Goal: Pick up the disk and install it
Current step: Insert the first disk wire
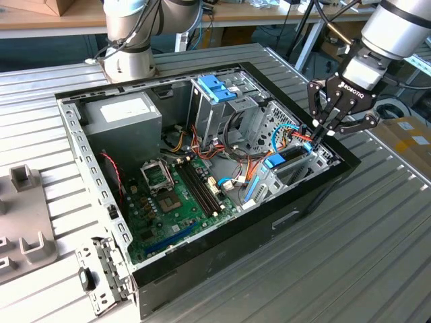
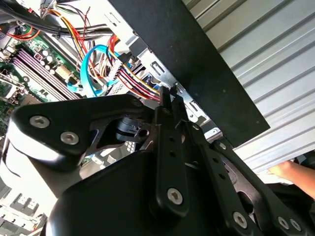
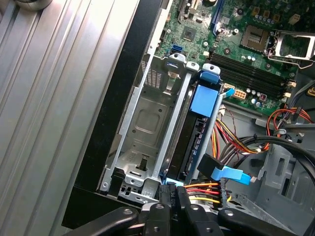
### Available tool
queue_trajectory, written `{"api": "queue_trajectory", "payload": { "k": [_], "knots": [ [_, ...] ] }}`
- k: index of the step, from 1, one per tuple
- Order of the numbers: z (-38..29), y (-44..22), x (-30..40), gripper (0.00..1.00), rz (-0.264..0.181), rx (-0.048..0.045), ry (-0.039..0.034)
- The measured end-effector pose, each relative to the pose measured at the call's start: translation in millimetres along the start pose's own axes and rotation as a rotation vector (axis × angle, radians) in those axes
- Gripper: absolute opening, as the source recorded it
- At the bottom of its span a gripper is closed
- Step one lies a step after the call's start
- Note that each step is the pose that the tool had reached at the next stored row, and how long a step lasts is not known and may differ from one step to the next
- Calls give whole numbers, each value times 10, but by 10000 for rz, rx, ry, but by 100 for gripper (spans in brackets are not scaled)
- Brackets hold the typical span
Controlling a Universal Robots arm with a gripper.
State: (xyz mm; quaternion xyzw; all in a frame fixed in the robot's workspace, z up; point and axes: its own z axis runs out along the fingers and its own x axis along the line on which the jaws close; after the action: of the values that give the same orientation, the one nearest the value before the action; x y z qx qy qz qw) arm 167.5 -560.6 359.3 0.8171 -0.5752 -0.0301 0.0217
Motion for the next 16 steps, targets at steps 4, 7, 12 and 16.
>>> {"api": "queue_trajectory", "payload": {
  "k": [4,7,12,16],
  "knots": [
    [1,0,0,17,0,0,0],
    [5,15,-6,17,3,2,-5],
    [8,78,-28,17,32,15,1],
    [9,118,-42,17,57,34,8]
  ]
}}
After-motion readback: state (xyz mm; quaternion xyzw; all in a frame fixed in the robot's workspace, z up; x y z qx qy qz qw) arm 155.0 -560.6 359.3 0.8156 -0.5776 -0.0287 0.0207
